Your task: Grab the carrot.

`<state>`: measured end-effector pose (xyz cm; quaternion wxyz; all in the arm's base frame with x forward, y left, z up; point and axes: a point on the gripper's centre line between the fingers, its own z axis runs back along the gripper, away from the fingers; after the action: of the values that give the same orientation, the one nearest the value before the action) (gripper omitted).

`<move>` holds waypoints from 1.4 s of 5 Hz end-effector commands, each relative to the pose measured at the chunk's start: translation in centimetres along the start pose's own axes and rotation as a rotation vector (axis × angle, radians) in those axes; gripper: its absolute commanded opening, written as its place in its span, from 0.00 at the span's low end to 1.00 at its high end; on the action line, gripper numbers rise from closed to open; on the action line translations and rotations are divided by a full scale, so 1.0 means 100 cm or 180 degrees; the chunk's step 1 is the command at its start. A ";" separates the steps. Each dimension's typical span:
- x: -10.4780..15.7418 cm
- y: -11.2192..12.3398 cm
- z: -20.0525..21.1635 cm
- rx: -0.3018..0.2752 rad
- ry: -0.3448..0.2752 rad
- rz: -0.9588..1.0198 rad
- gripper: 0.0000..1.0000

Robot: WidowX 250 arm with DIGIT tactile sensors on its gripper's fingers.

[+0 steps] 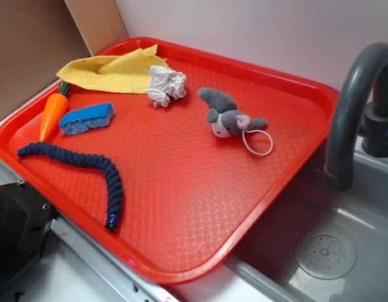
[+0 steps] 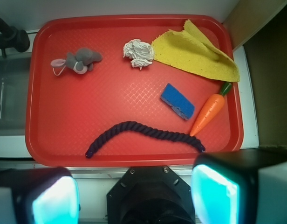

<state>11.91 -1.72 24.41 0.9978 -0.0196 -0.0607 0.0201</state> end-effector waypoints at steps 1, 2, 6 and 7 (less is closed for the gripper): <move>0.000 0.000 0.000 0.0000 0.0000 0.0000 1.00; 0.009 0.017 -0.025 0.0021 0.0146 0.0807 1.00; 0.035 0.109 -0.124 0.0599 -0.0207 0.2606 1.00; 0.036 0.139 -0.147 0.0711 -0.0208 0.2640 1.00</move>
<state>17.16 10.99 8.87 0.9040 0.0633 -0.0648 0.4179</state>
